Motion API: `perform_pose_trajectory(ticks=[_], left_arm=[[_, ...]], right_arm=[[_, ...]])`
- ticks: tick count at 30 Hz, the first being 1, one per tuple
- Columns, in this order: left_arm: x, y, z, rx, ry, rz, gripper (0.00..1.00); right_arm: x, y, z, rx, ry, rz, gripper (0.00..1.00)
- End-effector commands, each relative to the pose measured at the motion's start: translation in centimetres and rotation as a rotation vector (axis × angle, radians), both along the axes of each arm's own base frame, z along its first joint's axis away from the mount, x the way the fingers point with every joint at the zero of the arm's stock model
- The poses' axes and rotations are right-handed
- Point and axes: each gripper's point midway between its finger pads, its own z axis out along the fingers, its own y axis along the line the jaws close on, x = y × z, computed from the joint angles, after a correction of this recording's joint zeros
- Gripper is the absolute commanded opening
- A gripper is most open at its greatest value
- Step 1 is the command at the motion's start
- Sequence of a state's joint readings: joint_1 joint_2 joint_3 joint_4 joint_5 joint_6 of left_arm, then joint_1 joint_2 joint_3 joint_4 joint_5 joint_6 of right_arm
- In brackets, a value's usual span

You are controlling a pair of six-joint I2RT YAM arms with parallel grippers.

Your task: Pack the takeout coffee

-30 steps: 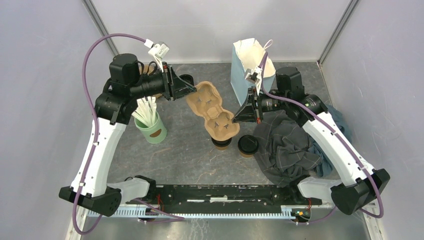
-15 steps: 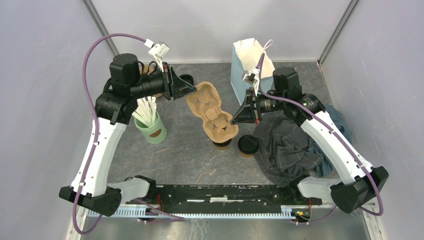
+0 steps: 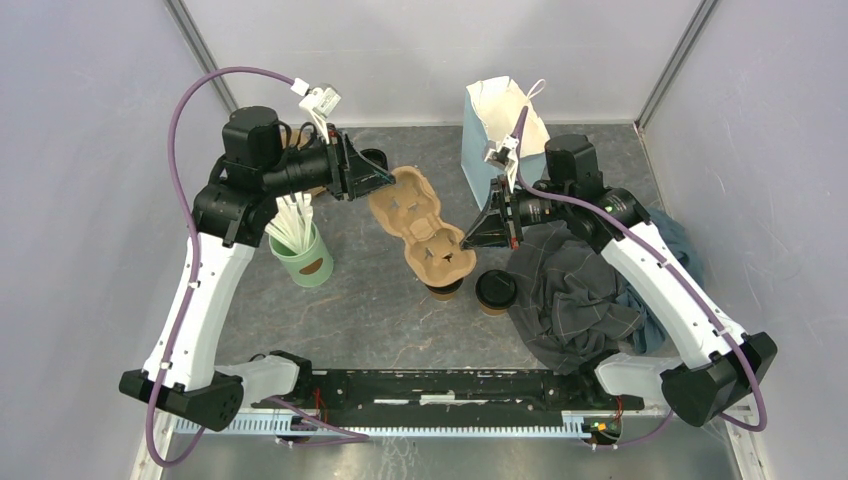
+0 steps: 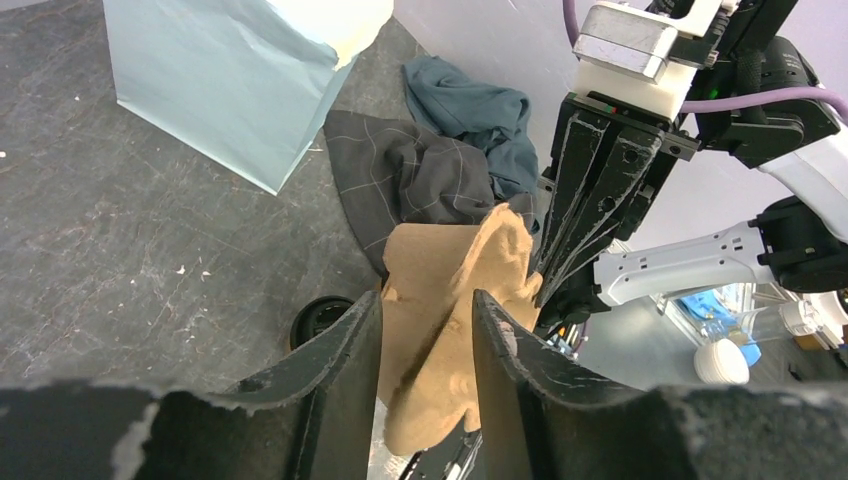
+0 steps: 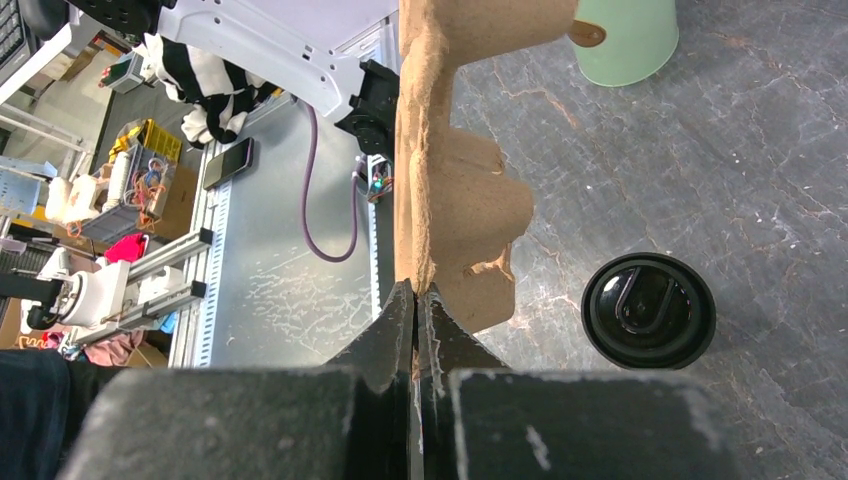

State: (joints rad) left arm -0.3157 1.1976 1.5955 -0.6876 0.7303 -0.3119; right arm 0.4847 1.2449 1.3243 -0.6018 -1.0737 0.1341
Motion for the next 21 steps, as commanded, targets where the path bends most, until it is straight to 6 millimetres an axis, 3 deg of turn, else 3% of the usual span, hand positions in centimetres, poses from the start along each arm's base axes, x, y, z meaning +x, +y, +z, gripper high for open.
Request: perform_pose_trajectory(ticks=[1,8,11,13,16,17,21], left_arm=[[0.2,0.3,-0.1,0.026,-0.036,0.004,0.43],[-0.3,0.3,-0.3,0.028,-0.036,-0.007,0.28],[-0.3,0.4,-0.2,0.03,-0.041,-0.003,0.03],[-0.1,0.6,-0.1,0.038,-0.05,0.019,0.02],[1.0,1.9,-0.1,0.072,-0.065,0.126,0.02],[1.2,2.5,0.1,0.08,-0.072,0.169,0.02],[2.9,5.4,1.6,0.055,-0.1,0.414,0.02]], right_arm=[[-0.3,0.5,0.6,0.034,-0.042,0.038,0.0],[-0.1,0.6,0.8,0.034,-0.043,0.04,0.0],[0.1,0.7,0.9,0.031,-0.045,0.035,0.0],[0.9,0.6,0.7,0.001,-0.044,-0.012,0.03],[3.5,0.2,0.3,-0.078,-0.033,-0.179,0.26],[4.3,0.0,0.2,-0.092,-0.012,-0.245,0.4],[6.3,-0.9,0.4,-0.017,0.111,-0.442,0.74]])
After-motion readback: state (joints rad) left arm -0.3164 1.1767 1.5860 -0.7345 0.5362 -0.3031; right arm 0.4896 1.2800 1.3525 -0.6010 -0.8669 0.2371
